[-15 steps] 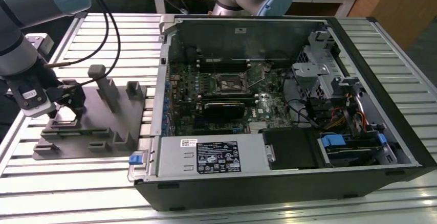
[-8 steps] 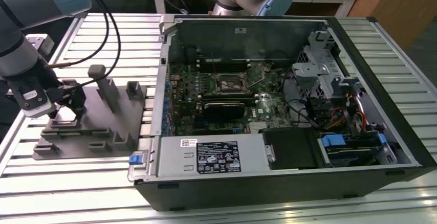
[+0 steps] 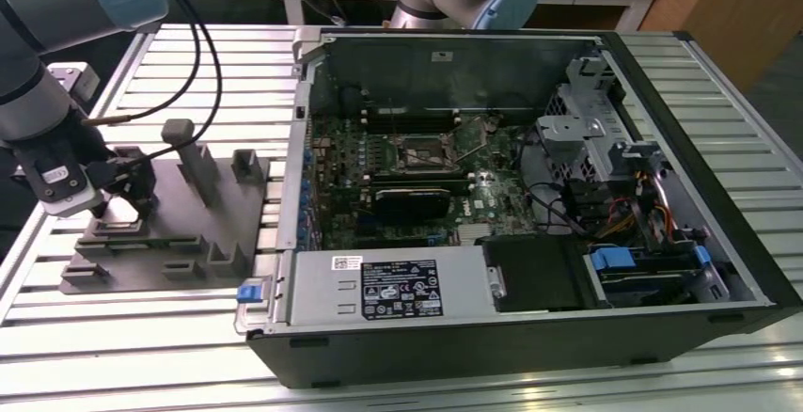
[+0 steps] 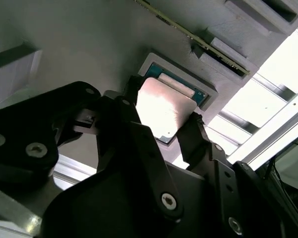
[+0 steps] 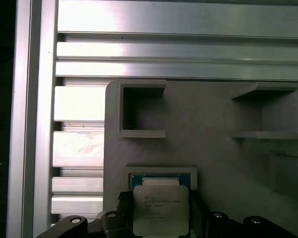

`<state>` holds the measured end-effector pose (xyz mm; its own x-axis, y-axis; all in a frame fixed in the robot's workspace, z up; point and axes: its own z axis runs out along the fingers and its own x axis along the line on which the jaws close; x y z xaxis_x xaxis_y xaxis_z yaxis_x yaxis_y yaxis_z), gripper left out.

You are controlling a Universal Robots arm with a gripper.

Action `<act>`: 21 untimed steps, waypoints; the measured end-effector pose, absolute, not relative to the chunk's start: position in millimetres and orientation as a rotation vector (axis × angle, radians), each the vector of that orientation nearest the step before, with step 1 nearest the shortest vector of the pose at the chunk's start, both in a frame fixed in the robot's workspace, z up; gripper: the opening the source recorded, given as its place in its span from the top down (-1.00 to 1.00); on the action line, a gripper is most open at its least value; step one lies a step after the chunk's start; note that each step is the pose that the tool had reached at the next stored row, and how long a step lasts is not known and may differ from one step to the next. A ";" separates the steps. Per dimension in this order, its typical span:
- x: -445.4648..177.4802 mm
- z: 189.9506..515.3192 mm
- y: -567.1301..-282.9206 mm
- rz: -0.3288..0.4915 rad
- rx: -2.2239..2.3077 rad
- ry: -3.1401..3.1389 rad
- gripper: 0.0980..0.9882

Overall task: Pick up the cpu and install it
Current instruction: 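Pick up the cpu and move it towards the insertion slot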

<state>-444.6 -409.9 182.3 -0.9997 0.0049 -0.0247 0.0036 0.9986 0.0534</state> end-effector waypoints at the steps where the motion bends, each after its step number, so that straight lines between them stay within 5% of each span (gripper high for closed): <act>1: -444.6 182.3 -410.0 0.083 0.007 3.116 -0.09; 15: -444.6 182.1 -409.9 0.083 0.007 3.116 0.00; 21: -444.6 182.9 -409.9 0.083 0.007 3.116 -0.15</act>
